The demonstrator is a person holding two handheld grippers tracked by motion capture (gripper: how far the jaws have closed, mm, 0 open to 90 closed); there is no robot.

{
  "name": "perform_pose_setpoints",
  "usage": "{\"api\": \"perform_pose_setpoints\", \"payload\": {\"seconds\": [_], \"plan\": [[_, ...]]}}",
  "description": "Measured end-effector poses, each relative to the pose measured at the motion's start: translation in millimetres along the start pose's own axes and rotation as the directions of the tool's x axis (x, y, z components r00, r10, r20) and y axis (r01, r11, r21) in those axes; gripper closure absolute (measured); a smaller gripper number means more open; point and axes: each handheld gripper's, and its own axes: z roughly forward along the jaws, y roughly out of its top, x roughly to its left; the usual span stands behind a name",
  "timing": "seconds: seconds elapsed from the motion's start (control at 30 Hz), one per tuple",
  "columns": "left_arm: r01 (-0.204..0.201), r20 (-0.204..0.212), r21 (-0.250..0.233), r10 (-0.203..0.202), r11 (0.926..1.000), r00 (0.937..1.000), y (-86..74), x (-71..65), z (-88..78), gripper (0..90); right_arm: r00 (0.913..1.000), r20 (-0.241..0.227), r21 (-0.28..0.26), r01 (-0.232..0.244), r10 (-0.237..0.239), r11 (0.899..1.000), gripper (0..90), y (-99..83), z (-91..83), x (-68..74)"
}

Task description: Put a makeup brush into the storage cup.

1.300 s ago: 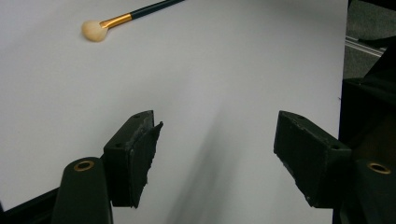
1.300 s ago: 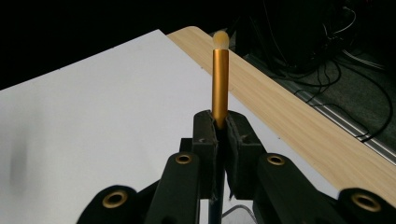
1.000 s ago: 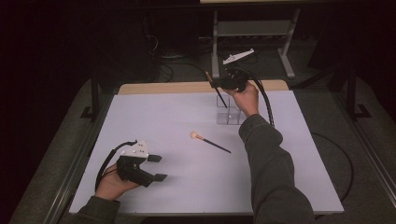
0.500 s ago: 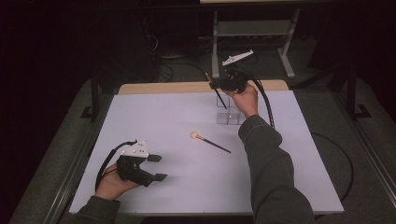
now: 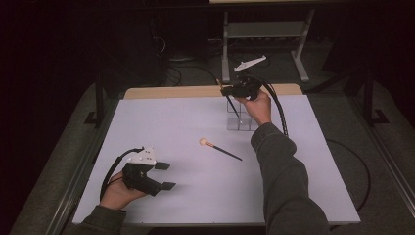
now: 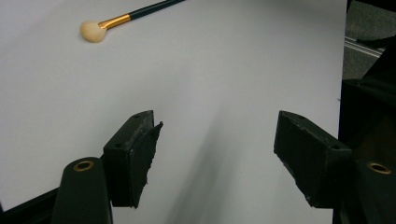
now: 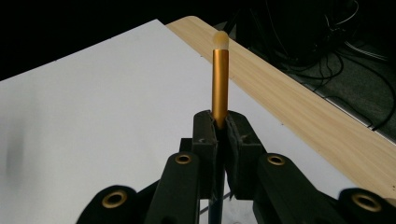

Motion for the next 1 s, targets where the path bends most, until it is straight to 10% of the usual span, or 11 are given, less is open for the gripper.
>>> {"api": "perform_pose_setpoints", "payload": {"seconds": [1.0], "plan": [[-0.001,-0.001,0.009,0.001,1.0,1.0,-0.9,1.7,1.3,28.7,0.9999,0.002,0.009,-0.013,0.013,1.0,81.8,-17.3,-1.8,-1.2]]}}
